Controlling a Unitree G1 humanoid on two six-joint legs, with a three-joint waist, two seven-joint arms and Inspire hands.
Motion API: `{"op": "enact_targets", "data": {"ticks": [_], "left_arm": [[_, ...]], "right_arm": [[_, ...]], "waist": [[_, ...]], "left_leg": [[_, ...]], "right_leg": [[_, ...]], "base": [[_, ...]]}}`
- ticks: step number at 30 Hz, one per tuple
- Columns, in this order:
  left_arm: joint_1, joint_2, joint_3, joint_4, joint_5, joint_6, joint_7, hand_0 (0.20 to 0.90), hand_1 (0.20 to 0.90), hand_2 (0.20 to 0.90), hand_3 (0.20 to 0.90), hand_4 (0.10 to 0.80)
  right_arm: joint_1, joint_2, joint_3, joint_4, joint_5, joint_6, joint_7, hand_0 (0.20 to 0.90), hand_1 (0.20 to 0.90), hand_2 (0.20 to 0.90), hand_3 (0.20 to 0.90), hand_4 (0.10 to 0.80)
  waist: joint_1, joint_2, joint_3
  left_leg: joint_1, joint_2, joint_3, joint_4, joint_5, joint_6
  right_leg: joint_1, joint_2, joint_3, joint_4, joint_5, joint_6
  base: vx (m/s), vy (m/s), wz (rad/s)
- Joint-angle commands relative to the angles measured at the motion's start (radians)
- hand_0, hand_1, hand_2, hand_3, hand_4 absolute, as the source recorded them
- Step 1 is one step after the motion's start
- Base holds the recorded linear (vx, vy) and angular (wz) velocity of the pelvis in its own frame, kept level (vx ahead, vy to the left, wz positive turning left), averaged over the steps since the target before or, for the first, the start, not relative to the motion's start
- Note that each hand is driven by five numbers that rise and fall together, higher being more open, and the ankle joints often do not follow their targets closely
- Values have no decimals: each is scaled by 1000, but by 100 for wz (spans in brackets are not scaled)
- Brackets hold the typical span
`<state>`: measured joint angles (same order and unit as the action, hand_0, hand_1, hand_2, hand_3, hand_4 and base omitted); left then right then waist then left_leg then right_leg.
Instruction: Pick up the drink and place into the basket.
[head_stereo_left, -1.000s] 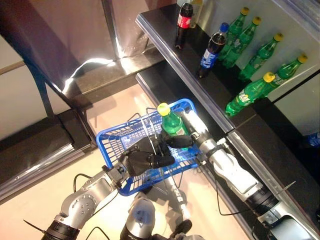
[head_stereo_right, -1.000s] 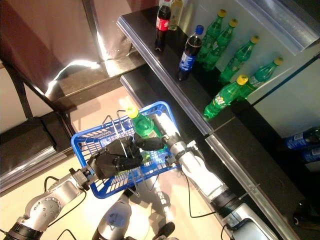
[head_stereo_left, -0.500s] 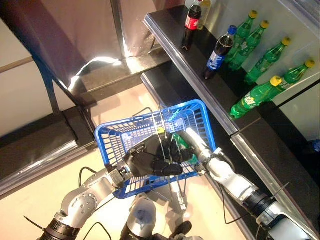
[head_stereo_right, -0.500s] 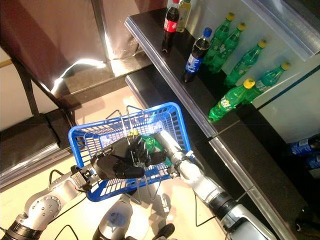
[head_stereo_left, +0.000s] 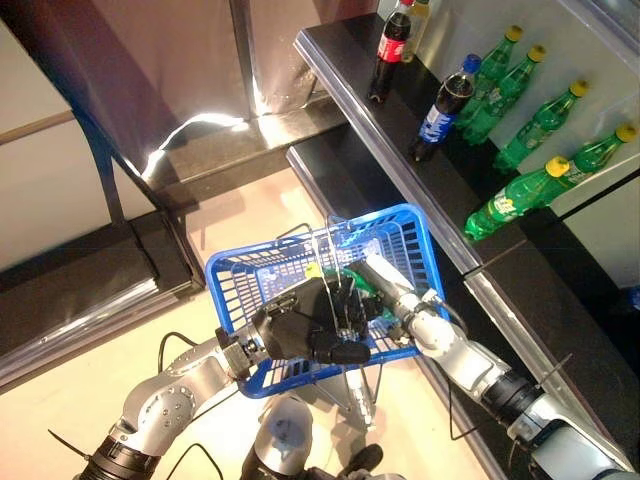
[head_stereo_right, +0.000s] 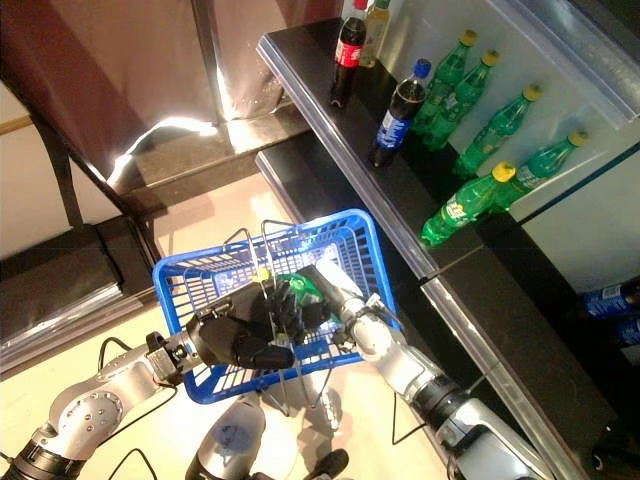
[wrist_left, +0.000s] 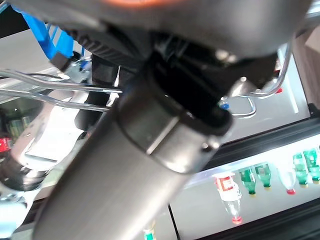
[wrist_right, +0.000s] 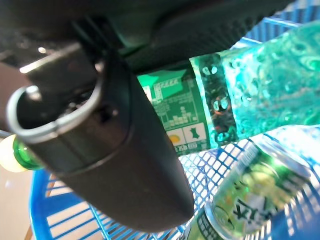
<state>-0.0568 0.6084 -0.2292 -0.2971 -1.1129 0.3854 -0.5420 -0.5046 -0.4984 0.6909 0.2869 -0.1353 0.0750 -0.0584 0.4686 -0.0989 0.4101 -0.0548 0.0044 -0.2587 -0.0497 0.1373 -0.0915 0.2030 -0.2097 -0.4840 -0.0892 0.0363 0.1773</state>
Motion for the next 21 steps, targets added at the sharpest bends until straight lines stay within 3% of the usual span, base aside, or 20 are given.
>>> {"op": "enact_targets", "data": {"ticks": [1,21], "left_arm": [[-133,-138,-99,-252,-119,-125,-229,300,300,300,200,100],[-184,-151,-147,-238,-123,-108,-272,300,300,300,200,100]], "right_arm": [[-88,46,88,-12,-78,-61,-18,300,300,300,200,100],[-215,108,192,119,-285,-21,29,300,300,300,200,100]], "waist": [[3,-4,-333],[32,-5,-346]], "left_leg": [[59,-19,-40,-38,-54,18],[55,-30,-62,-38,-51,19]], "right_leg": [[20,22,-7,12,2,-14],[21,23,-28,11,5,-16]], "base": [[0,0,0],[1,-1,2]]}}
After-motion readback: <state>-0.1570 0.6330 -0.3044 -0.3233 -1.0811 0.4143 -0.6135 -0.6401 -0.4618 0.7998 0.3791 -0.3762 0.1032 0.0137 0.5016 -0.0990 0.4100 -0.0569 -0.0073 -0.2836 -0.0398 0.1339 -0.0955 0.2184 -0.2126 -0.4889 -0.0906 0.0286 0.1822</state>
